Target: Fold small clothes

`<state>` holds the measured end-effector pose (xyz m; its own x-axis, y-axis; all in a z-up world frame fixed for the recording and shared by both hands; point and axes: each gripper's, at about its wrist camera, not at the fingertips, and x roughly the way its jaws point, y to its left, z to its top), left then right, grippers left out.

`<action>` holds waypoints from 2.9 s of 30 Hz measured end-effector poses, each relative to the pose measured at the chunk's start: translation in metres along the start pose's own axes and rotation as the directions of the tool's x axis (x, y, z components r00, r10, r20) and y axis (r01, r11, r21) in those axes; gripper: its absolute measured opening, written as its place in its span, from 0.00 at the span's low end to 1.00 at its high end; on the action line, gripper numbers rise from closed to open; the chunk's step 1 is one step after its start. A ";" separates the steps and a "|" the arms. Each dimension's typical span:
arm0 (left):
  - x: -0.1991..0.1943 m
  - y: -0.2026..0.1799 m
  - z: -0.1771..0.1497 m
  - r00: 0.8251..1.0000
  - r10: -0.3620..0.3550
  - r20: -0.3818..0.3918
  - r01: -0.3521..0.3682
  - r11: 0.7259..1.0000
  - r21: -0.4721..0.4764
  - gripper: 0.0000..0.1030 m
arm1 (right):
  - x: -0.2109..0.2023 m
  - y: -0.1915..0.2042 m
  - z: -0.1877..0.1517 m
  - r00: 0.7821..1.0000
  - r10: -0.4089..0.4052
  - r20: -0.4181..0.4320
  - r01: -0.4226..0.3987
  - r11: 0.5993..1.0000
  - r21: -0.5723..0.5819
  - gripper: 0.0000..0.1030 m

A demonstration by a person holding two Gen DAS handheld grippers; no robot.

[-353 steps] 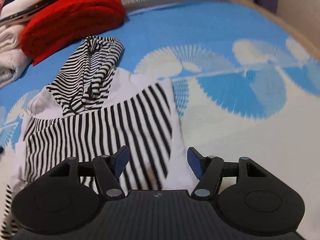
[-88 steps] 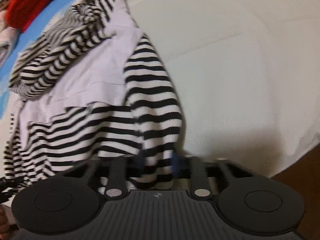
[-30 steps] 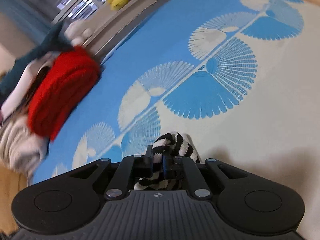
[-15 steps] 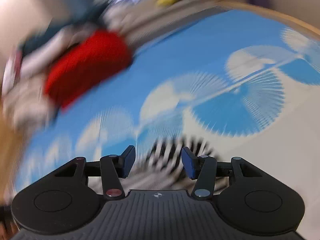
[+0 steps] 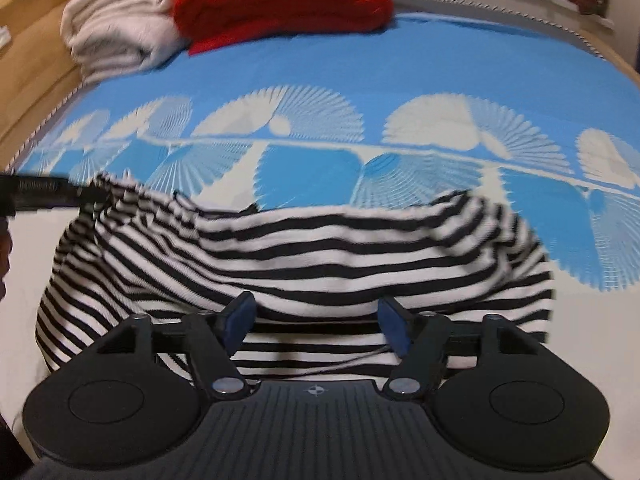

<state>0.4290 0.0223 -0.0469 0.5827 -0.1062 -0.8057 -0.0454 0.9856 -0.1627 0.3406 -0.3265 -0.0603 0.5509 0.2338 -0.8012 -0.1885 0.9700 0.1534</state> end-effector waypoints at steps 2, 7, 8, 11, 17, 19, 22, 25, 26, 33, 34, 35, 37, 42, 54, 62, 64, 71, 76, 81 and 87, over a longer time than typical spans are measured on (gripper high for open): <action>0.005 -0.002 0.002 1.000 0.018 -0.003 -0.018 1.000 0.016 0.54 | 0.006 0.009 0.002 1.000 -0.007 -0.005 0.007 1.000 -0.022 0.67; 0.020 0.000 0.006 0.999 -0.002 -0.033 0.002 1.000 -0.017 0.31 | 0.021 0.013 0.013 0.999 -0.048 -0.003 0.048 0.999 -0.003 0.52; 0.021 0.001 0.008 0.999 -0.010 -0.039 0.008 1.000 -0.027 0.17 | 0.024 0.012 0.014 0.999 -0.054 -0.003 0.054 0.999 0.005 0.47; 0.023 0.004 0.012 0.999 0.015 -0.031 -0.016 1.000 -0.027 0.03 | 0.030 0.005 0.018 0.998 -0.070 -0.006 0.070 0.997 0.033 0.21; -0.001 0.017 0.026 0.992 -0.016 0.128 0.030 0.993 -0.115 0.01 | 0.018 -0.007 0.035 0.988 -0.057 0.141 0.040 0.992 0.121 0.01; -0.011 0.021 0.029 0.977 -0.026 0.210 0.059 0.987 -0.152 0.01 | 0.009 -0.007 0.040 0.972 -0.058 0.228 0.024 0.988 0.150 0.01; -0.016 0.026 0.031 0.965 0.016 0.263 0.037 0.980 -0.197 0.01 | 0.001 -0.008 0.045 0.935 -0.077 0.345 0.007 0.980 0.199 0.01; 0.004 0.029 0.033 0.992 -0.028 0.121 0.053 0.976 -0.209 0.05 | 0.013 -0.011 0.049 0.931 -0.124 0.342 0.043 0.971 0.236 0.14; 0.007 0.029 0.032 0.995 -0.028 0.094 0.048 0.975 -0.218 0.05 | 0.025 -0.014 0.050 0.954 -0.119 0.276 0.051 0.969 0.242 0.36; -0.012 0.009 0.028 0.981 -0.185 0.061 0.188 0.981 -0.056 0.19 | 0.023 -0.038 0.048 0.973 -0.146 0.176 0.080 0.938 0.338 0.45; -0.009 0.005 0.024 0.980 -0.195 0.027 0.196 0.980 -0.030 0.19 | 0.013 -0.044 0.047 0.966 -0.162 0.201 0.083 0.932 0.352 0.48; -0.009 0.000 0.019 0.983 -0.186 0.006 0.186 0.983 0.000 0.19 | 0.004 -0.052 0.046 0.958 -0.182 0.222 0.089 0.924 0.372 0.50; -0.005 -0.006 0.012 0.990 -0.136 -0.029 0.138 0.987 0.079 0.19 | -0.009 -0.069 0.040 0.948 -0.223 0.228 0.113 0.903 0.415 0.50; 0.004 0.015 0.008 0.998 -0.050 -0.025 0.051 0.998 0.037 0.19 | -0.011 -0.117 0.015 0.947 -0.318 0.040 0.261 0.838 0.479 0.52; 0.033 0.018 0.013 0.997 0.063 -0.034 -0.062 0.998 0.017 0.28 | 0.012 -0.135 0.001 0.972 -0.219 -0.085 0.234 0.876 0.422 0.37; 0.053 0.034 0.012 0.968 0.246 -0.045 -0.249 0.966 -0.069 0.28 | -0.009 -0.121 0.026 0.981 -0.138 0.140 0.070 0.910 0.408 0.01; 0.060 0.046 0.010 0.963 0.247 -0.109 -0.260 0.957 -0.132 0.29 | -0.008 -0.124 0.027 0.977 -0.170 0.132 0.099 0.900 0.425 0.02; 0.031 0.049 0.020 0.983 0.145 -0.117 -0.164 0.970 -0.178 0.34 | 0.002 -0.143 0.016 0.972 -0.225 -0.068 0.229 0.841 0.491 0.23; -0.004 0.062 0.015 0.991 0.057 -0.124 -0.088 0.961 -0.262 0.42 | -0.030 -0.135 0.017 0.974 -0.227 -0.016 0.205 0.846 0.491 0.42; -0.033 0.074 -0.015 0.985 -0.038 -0.168 -0.021 0.941 -0.337 0.44 | -0.049 -0.131 -0.004 0.983 -0.178 -0.038 0.170 0.822 0.544 0.45; -0.058 0.096 -0.062 0.973 -0.080 -0.215 -0.028 0.889 -0.457 0.45 | -0.068 -0.123 -0.047 0.982 -0.173 -0.072 0.179 0.754 0.633 0.51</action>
<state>0.3405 0.1149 -0.0513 0.3965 -0.2106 -0.8935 -0.4275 0.8190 -0.3828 0.2883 -0.4649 -0.0516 0.5152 0.0573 -0.8552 0.4708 0.8148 0.3382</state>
